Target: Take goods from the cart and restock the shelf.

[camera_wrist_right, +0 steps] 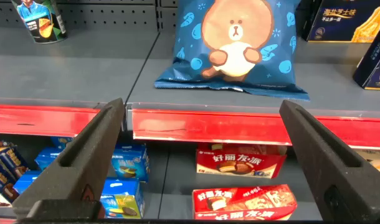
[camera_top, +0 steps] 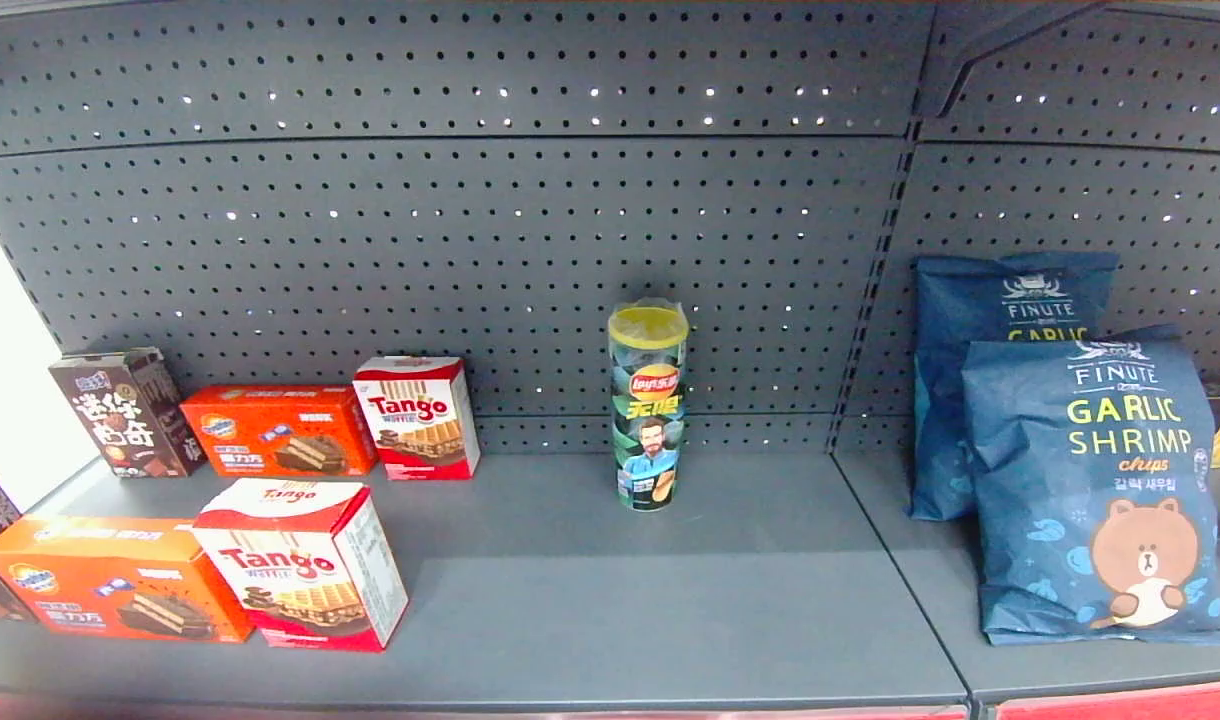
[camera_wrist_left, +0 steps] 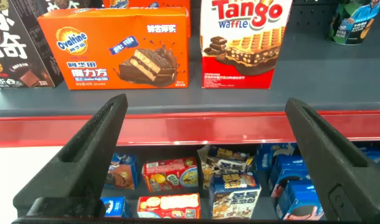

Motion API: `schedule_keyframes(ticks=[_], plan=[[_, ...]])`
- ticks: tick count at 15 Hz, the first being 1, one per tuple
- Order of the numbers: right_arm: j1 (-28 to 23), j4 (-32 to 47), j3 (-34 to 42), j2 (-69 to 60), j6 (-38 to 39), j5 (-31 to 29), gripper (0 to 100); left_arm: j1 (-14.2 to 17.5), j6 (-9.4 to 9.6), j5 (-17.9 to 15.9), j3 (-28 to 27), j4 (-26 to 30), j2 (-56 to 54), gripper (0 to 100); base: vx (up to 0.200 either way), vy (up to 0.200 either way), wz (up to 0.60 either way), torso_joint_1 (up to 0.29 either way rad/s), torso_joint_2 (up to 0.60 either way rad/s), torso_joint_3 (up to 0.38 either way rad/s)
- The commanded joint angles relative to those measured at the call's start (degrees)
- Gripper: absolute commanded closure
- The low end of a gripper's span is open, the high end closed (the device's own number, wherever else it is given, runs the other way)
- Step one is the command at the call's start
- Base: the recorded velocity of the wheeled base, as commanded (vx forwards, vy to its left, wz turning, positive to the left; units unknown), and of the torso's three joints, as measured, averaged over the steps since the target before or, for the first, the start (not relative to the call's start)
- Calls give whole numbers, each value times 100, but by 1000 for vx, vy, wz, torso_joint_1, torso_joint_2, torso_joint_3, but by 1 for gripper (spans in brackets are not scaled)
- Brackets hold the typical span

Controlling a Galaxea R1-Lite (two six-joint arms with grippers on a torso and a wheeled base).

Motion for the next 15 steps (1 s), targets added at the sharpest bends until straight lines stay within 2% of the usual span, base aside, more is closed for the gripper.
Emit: schedule_keyframes(ticks=[1, 6, 15], plan=[[2, -1, 0, -2, -2, 8, 0, 0, -2, -4, 0, -4, -2, 0, 0, 0, 0, 0, 0, 0], [2, -1, 0, -2, -2, -1, 0, 0, 16, -22, 0, 5, -2, 0, 0, 0, 0, 0, 0, 0], [2, -1, 0, -2, -11, -1, 0, 0, 16, -22, 0, 5, -2, 0, 0, 0, 600, 3, 2, 2]])
